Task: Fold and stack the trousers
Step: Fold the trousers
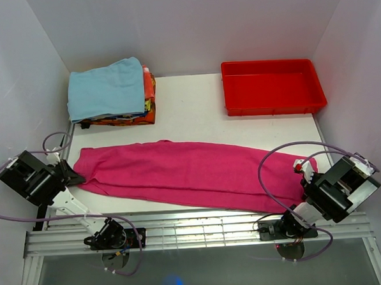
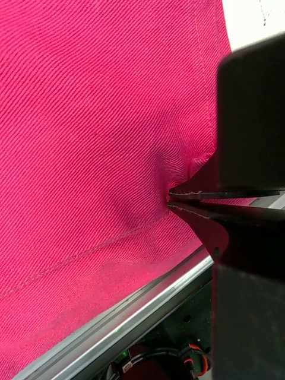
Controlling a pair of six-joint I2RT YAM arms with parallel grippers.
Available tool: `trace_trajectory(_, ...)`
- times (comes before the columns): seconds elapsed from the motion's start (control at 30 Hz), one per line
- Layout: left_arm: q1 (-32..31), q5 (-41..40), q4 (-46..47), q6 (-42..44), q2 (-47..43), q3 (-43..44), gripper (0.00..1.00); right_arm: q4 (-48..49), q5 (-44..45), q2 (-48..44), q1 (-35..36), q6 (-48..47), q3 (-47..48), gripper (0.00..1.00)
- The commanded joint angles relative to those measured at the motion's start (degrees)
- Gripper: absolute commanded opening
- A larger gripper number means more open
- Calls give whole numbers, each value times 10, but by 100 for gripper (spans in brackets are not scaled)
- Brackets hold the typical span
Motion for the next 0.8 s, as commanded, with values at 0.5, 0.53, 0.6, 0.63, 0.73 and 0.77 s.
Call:
trace_trajectory(0.5,46,-3,-75,45,-18,162,0,-39,5,87,-40,-11,193,8)
trace_trajectory(0.53,49,-5,-72,48,-18,148,0,-35,8,84,-45,-17,174,8)
trace_trajectory(0.6,53,-16,-60,53,-23,99,0,-21,20,75,-49,-24,155,8)
trace_trajectory(0.63,55,-19,-52,56,-26,80,0,-14,25,73,-51,-29,137,8)
trace_trajectory(0.73,57,-42,-4,51,-29,17,0,7,42,69,-54,-35,115,8)
trace_trajectory(0.77,57,-50,8,46,-22,7,0,13,49,68,-54,-37,101,8)
